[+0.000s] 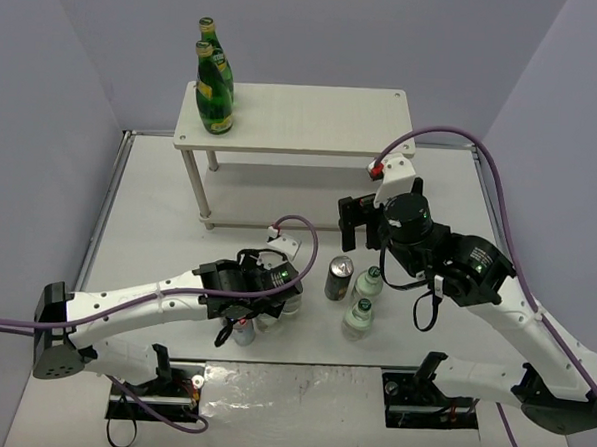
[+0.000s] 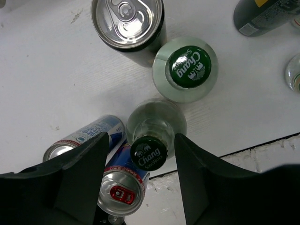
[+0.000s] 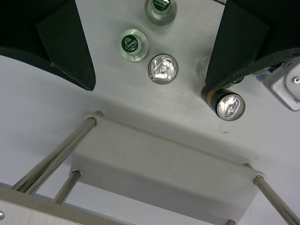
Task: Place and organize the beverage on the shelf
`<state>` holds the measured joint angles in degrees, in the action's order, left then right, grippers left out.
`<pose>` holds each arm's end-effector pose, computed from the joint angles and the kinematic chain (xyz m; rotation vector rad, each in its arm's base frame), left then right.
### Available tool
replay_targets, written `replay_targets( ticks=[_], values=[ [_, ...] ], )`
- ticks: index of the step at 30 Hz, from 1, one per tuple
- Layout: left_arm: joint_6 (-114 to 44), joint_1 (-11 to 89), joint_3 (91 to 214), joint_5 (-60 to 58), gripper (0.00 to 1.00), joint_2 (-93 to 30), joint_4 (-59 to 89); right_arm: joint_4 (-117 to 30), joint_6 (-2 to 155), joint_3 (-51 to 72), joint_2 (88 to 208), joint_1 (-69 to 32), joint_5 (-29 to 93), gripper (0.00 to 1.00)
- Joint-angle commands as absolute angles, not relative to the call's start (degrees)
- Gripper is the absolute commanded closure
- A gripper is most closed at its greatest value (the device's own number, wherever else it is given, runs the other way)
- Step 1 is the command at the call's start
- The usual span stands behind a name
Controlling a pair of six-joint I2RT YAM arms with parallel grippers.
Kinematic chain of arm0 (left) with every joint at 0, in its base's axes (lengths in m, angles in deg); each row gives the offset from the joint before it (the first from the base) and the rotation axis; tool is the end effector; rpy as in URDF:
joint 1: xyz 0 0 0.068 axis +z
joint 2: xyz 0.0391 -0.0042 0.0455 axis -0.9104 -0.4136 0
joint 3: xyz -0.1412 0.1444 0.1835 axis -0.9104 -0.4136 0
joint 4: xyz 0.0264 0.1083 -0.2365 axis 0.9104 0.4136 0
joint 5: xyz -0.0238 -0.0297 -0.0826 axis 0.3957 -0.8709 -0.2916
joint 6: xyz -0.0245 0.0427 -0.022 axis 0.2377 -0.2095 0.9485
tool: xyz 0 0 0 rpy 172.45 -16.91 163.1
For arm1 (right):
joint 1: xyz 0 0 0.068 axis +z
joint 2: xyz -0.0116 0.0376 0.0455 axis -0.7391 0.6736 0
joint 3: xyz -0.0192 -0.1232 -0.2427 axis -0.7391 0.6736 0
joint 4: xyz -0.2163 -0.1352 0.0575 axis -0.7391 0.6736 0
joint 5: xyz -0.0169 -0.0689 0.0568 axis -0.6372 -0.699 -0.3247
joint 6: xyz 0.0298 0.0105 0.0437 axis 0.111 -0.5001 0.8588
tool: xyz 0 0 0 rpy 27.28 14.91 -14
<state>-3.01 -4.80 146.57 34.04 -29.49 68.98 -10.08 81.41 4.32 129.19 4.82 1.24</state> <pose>0.0990 -0.2305 0.3057 0.4146 2.4242 -0.2563 0.1402 0.1591 0.4593 -0.3514 1.7884 0.4256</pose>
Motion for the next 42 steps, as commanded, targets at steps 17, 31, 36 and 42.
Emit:
replay_targets(
  ticks=[17,31,36,42],
  values=[
    [-4.5,-3.3,153.5,34.3,0.98,-27.1,72.2,-14.9,80.5,5.0,128.9,4.4,0.8,0.00],
    [-10.6,-3.6,163.9,36.0,0.98,-23.2,79.9,-32.7,73.0,14.4,121.8,2.6,17.1,0.01],
    [-13.5,-3.6,170.4,36.6,0.98,-21.6,85.7,-37.6,68.2,19.0,119.1,2.6,34.6,0.01],
    [-22.6,-3.6,180.8,31.7,0.98,-23.5,89.3,-39.3,64.4,19.3,122.0,2.6,54.2,0.00]
  ],
)
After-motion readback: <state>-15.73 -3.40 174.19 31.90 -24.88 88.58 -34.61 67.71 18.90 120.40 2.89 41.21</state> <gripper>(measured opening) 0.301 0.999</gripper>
